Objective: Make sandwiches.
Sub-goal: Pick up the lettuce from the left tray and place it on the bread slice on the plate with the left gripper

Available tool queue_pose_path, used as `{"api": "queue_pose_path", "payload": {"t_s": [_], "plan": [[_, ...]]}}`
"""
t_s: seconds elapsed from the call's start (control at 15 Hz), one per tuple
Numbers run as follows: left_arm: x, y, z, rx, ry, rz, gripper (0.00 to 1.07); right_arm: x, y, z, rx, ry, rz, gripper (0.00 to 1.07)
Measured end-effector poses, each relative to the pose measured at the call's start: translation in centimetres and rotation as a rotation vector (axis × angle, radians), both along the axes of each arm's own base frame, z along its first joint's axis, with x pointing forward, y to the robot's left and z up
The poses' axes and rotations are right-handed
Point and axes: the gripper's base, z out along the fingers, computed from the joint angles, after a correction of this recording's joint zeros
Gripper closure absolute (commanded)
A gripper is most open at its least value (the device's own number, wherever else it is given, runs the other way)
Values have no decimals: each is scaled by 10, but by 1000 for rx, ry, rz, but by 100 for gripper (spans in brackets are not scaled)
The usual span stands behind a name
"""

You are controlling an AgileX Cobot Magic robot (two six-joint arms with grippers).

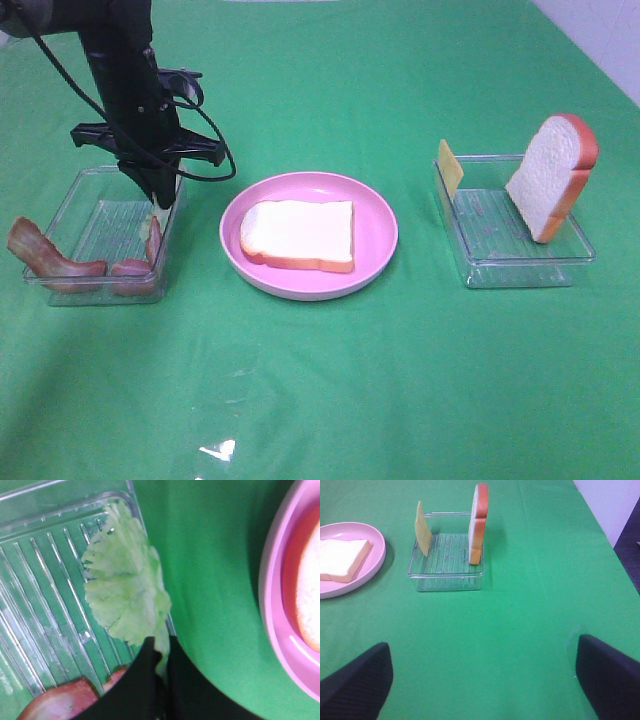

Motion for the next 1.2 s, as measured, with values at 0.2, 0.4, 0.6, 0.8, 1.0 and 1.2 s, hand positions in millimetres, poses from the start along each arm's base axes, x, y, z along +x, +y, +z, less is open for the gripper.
{"api": "queue_pose_path", "payload": {"t_s": [0.2, 0.4, 0.6, 0.8, 1.0, 1.2], "plan": [[3, -1, 8, -7, -23, 0, 107, 0, 0, 0, 0, 0, 0, 12], [2, -1, 47, -38, -112, 8, 107, 0, 0, 0, 0, 0, 0, 12], [-3, 1, 75, -58, -169, 16, 107, 0, 0, 0, 0, 0, 0, 12], [-12, 2, 106, -100, -223, 23, 107, 0, 0, 0, 0, 0, 0, 12], [-21, 0, 131, -167, -255, 23, 107, 0, 0, 0, 0, 0, 0, 12], [-24, -9, 134, -269, -229, 10, 107, 0, 0, 0, 0, 0, 0, 12]]}}
